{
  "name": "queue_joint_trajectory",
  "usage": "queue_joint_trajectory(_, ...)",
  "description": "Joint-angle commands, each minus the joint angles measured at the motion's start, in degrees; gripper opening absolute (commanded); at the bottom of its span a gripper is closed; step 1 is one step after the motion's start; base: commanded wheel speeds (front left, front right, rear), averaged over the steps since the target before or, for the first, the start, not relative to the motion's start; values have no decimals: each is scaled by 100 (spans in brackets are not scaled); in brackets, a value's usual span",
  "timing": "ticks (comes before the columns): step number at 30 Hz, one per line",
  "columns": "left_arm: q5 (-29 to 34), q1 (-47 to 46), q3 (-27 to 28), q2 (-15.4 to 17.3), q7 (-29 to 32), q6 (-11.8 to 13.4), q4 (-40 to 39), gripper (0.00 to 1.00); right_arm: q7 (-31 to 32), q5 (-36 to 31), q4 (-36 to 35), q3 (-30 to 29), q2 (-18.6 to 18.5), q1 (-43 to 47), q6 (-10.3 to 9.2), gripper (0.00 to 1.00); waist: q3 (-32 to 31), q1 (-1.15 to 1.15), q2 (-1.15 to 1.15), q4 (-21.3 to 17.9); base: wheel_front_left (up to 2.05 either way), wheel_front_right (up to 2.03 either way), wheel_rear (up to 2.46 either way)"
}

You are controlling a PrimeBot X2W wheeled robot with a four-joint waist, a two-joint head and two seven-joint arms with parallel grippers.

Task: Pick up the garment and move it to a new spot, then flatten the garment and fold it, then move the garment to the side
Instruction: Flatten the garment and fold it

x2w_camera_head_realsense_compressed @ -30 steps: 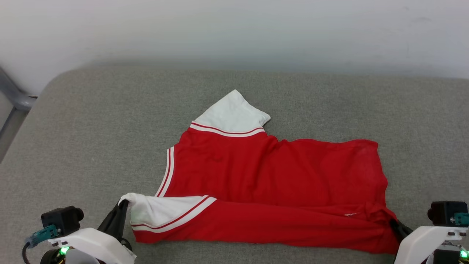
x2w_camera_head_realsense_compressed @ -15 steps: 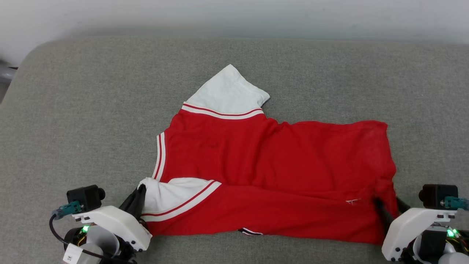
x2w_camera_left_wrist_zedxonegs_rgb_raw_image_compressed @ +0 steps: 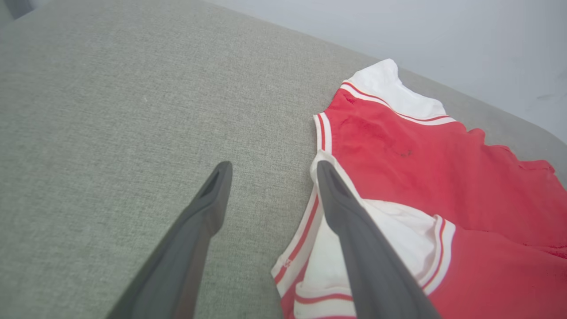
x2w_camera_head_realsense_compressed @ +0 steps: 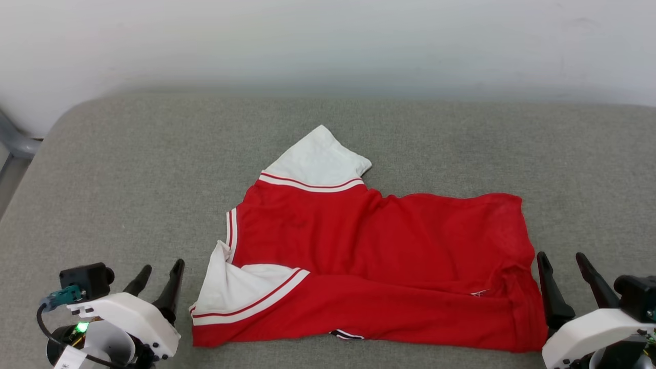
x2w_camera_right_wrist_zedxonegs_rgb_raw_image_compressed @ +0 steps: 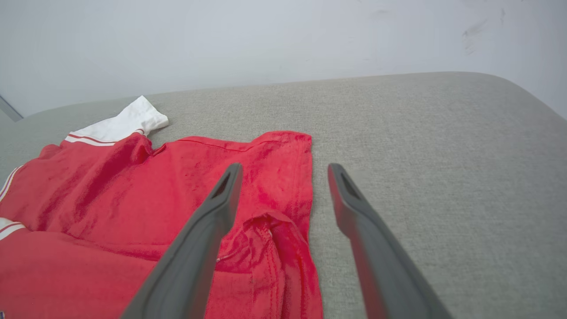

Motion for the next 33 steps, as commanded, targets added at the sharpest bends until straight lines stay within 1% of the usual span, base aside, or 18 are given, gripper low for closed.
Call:
queue_joint_trajectory(1, -35, 85, -36, 99, 199, 54, -121, 100, 22, -31, -79, -13, 30, 97, -5, 100, -119, 0, 0, -33, 0, 0, 0)
queue_joint_trajectory(6, -343, 206, -306, 534, 1452, 62, -666, 100, 178, -47, -311, -5, 80, 308, -5, 100, -208, 0, 0, -77, 0, 0, 0)
queue_joint_trajectory(9, -550, 310, -477, 727, 2167, 109, -917, 100, 258, -11, -403, 3, 94, 385, -5, 100, -194, 0, 0, -133, 0, 0, 0)
queue_joint_trajectory(12, -706, 311, -551, 832, 2616, 185, -1015, 100, 297, 15, -452, 14, 105, 382, -5, 100, -121, 0, 0, -191, 0, 0, 0)
queue_joint_trajectory(14, -790, 293, -587, 808, 2789, 242, -939, 100, 334, 52, -465, 30, 106, 368, -5, 100, -44, 0, 0, -230, 0, 0, 0)
queue_joint_trajectory(16, -843, 247, -636, 738, 2904, 223, -811, 100, 368, 104, -452, 45, 109, 336, -5, 100, 36, 0, 0, -268, 0, 0, 0)
queue_joint_trajectory(20, -992, 125, -822, 446, 3136, -29, -352, 100, 516, 262, -365, -30, 108, 293, -5, 100, 201, 0, 0, -328, 0, 0, 0)
queue_joint_trajectory(21, -997, 112, -865, 381, 3166, -83, -257, 93, 592, 287, -336, -52, 108, 306, -5, 100, 224, 0, 0, -337, 0, 0, 0)
queue_joint_trajectory(22, -1011, 83, -891, 307, 3163, -135, -144, 49, 685, 316, -314, -83, 109, 317, -5, 100, 239, 0, 0, -344, 0, 0, 0)
queue_joint_trajectory(23, -1016, 51, -919, 229, 3148, -190, -57, 17, 766, 342, -309, -135, 108, 318, -5, 100, 246, 0, 0, -348, 0, 0, 0)
queue_joint_trajectory(24, -1021, 27, -945, 174, 3134, -247, 31, 0, 867, 350, -302, -168, 108, 325, -5, 100, 251, 0, 0, -350, 0, 0, 0)
queue_joint_trajectory(27, -1038, -28, -988, 22, 3082, -390, 206, 0, 1240, 382, -290, -264, 91, 371, -5, 100, 219, 0, 0, -346, 0, 0, 0)
queue_joint_trajectory(28, -1021, -42, -987, 16, 3043, -419, 258, 0, 1410, 414, -282, -275, 47, 396, -5, 100, 193, 0, 0, -342, 0, 0, 0)
queue_joint_trajectory(29, -948, -75, -950, 24, 2883, -504, 331, 0, 2008, 517, -293, -261, -82, 434, -5, 100, 107, 0, 0, -321, 0, 0, 0)
queue_joint_trajectory(31, -891, -75, -927, 63, 2776, -534, 323, 0, 2399, 568, -323, -225, -183, 458, -5, 100, 34, 0, 0, -299, 0, 0, 0)
queue_joint_trajectory(33, -846, -67, -883, 127, 2685, -509, 262, 0, 2756, 597, -352, -158, -264, 448, -5, 100, -17, 0, 0, -280, 0, 0, 0)
